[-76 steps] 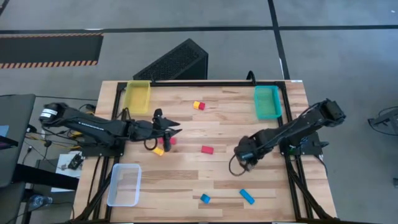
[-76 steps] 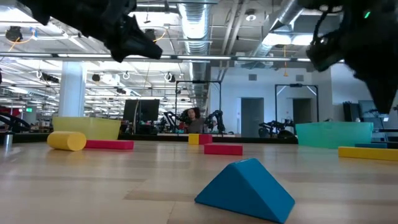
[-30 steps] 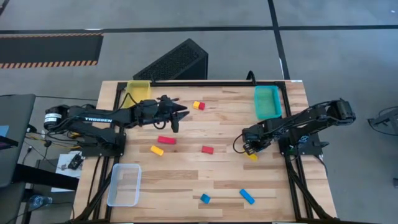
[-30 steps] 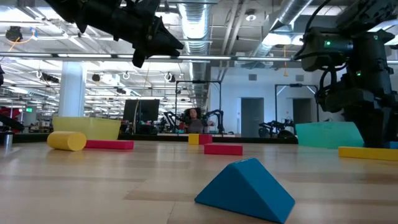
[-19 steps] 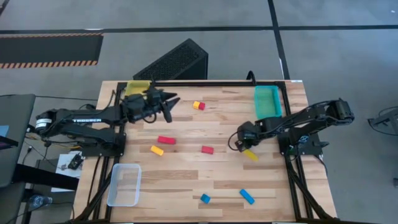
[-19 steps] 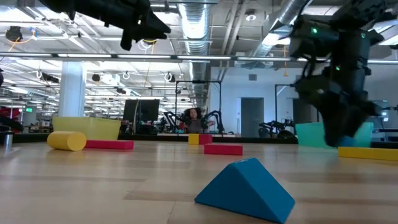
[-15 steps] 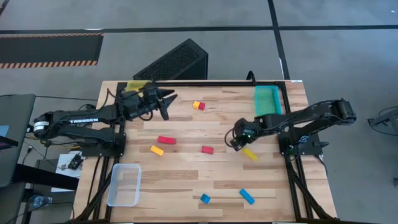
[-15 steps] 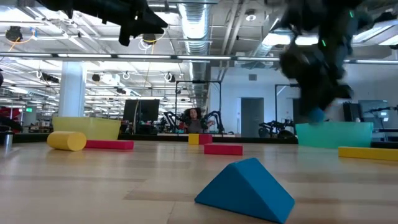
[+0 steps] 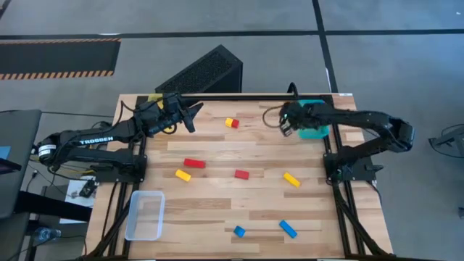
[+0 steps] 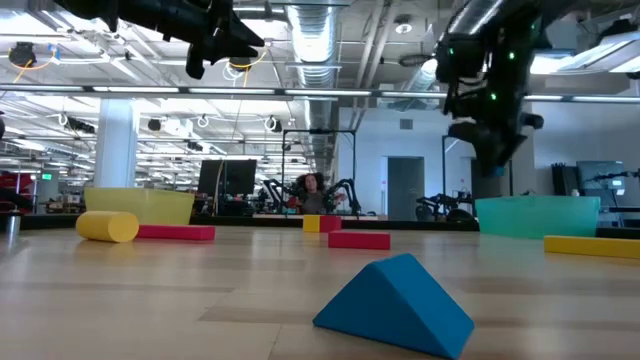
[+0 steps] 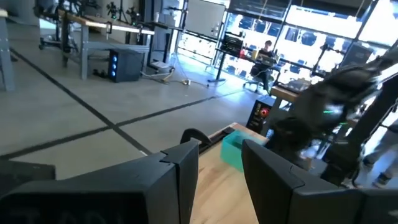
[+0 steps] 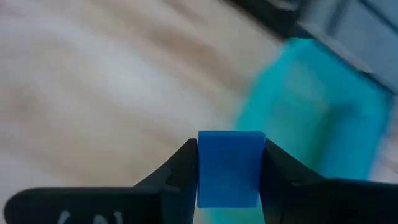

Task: Sort & place blocks by color
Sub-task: Put the blue square wooden block into the green bin, then put the blue rectangle wooden block into the green bin

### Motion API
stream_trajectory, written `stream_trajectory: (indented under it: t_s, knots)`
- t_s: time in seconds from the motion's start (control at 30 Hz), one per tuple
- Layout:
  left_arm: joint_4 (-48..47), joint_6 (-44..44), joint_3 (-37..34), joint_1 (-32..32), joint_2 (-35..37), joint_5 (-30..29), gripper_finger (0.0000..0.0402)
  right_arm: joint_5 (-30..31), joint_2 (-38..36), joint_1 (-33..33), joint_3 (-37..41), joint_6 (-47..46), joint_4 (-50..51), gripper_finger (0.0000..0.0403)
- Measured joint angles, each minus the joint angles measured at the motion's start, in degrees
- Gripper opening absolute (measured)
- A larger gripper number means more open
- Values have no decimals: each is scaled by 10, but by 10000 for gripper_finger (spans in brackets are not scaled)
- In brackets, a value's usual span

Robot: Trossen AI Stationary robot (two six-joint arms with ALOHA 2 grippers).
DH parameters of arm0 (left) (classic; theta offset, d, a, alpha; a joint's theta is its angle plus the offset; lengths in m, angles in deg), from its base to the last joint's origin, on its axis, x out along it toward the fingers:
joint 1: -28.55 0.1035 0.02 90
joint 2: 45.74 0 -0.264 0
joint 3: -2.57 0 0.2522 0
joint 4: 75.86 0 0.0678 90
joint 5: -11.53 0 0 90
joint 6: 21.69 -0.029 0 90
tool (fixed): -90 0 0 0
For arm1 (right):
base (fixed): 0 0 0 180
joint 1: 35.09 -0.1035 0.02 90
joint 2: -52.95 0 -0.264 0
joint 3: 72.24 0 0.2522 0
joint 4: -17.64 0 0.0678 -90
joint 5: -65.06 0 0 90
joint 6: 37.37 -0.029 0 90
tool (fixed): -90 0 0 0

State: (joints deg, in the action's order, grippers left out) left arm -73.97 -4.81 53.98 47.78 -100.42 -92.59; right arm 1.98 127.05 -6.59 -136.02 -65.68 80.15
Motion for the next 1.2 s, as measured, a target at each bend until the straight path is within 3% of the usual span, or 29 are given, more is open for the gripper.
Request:
stream_trajectory:
  t_s: [0.13,0.37,0.63,0.77,0.93,1.07,1.2]
  knots:
    - [-27,54,0,-6,0,0,112,2,-18,75,22,39,-51,134]
    - [-113,109,0,-18,0,-2,112,2,3,179,27,73,-50,166]
    - [-124,115,0,-16,0,-61,112,-26,6,212,27,98,-57,234]
    - [-153,150,0,-16,0,-70,112,-68,3,209,27,100,-49,248]
    - [-207,150,0,-34,4,-47,112,-170,-40,145,27,71,-43,249]
    - [-260,146,0,-53,8,-78,112,-162,-78,32,26,30,-27,249]
    - [-270,158,1,-79,13,-75,112,-151,-94,-92,26,-102,40,249]
